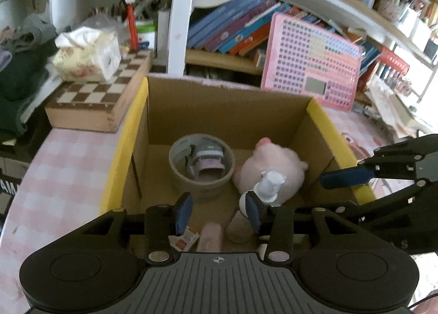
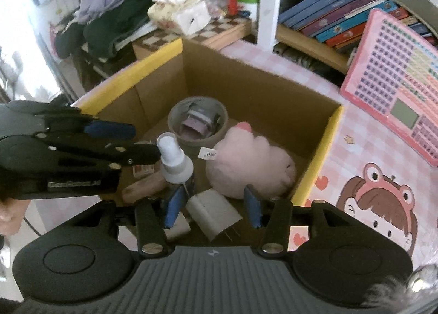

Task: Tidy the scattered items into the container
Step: 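Open left tool to drop stapler while right tool releases adapter into box, then withdraw both open tools up and away from the yellow box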

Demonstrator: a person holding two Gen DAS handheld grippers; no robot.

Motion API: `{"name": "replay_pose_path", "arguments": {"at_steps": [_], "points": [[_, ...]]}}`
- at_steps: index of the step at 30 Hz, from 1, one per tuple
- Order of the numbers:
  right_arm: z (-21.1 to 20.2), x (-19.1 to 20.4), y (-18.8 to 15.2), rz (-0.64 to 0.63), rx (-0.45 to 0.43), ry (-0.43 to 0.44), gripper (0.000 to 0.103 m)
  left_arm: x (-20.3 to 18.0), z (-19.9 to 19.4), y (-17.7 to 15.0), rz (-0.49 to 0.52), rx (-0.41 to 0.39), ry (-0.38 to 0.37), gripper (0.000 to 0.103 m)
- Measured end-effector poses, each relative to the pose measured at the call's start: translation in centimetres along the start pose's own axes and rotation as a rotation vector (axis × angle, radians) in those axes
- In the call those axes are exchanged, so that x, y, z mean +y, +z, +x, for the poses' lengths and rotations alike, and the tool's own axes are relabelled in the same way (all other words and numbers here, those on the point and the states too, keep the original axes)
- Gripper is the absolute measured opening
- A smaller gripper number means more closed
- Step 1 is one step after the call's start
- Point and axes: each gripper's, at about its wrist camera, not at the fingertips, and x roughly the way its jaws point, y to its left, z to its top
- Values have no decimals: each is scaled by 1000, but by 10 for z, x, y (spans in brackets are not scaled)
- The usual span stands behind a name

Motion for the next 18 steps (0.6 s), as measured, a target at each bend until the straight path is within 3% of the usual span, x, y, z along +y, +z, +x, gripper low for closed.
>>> {"name": "replay_pose_path", "arguments": {"at_steps": [9,18], "points": [[-52,17,-12,71,-138,-61,47,-6,-57,-13,21,-103,-5,48],[-103,52,-42,109,-267,-120,47,-13,-118,-43,52,-197,23,60]]}}
